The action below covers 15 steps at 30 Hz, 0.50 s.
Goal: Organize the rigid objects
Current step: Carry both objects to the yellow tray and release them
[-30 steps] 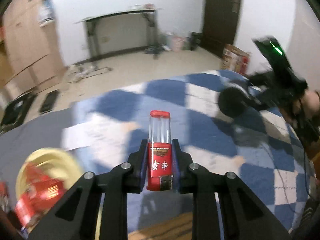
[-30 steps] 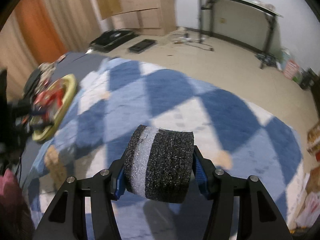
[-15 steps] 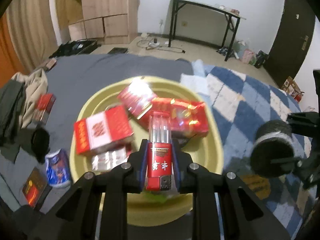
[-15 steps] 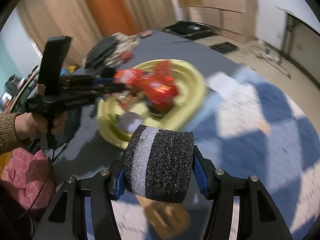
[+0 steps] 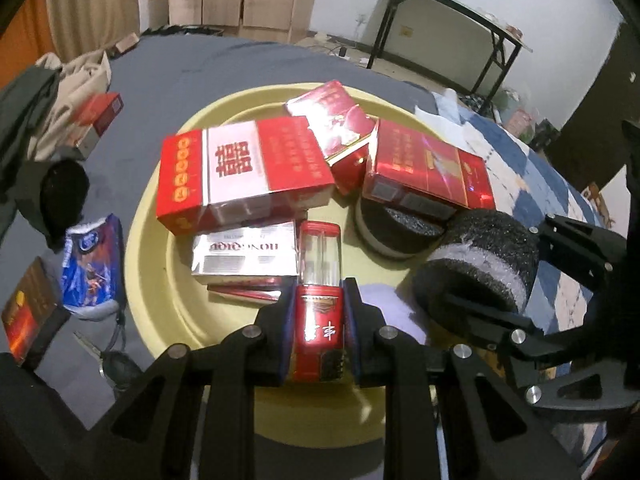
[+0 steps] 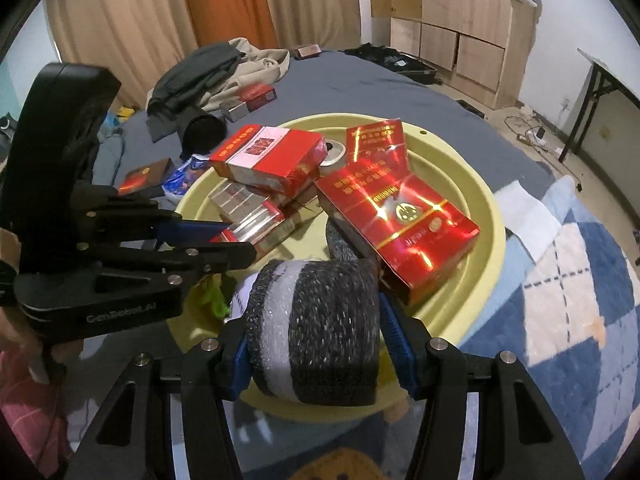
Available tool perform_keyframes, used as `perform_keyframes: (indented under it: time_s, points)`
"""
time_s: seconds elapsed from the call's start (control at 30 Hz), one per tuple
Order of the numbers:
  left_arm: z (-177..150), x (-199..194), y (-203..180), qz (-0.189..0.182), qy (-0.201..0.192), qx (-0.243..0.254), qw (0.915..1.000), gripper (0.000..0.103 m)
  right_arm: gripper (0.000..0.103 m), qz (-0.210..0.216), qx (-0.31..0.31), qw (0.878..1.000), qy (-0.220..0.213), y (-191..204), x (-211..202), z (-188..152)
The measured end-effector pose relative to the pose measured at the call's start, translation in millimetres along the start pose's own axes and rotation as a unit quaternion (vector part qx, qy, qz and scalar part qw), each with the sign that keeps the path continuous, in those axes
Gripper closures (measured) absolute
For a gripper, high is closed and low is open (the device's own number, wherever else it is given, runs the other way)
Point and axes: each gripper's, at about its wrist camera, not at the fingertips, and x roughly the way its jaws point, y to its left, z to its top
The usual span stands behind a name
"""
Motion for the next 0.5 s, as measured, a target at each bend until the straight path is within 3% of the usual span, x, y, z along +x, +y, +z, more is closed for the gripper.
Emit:
perform_keyframes:
  time_s: [0.37,0.43,0.47,0.5]
  points:
    - [-2,3,-3,0.019,-0.010,-0.010,0.9997,0.077,0.043,-0.010,-0.006,1.000,-0.007,6,17,5]
    - [-3,-4,-7,0.024,-0.026,-0.005,0.9994,0.061,0.022,-0.001,-0.009,1.000,-0.024,6,8,0]
    - [-4,-8,-8,0.019,-0.038,-0.010,0.9990,0.054,0.020,0.003,-0.007,1.000,-0.031,6,3,-2]
    - [-4,-14,-8,0.006,-0.052,-0.019,0.9984,0.039,0.017,0.003,-0.004,0.999,-0.036,4,-1,-6]
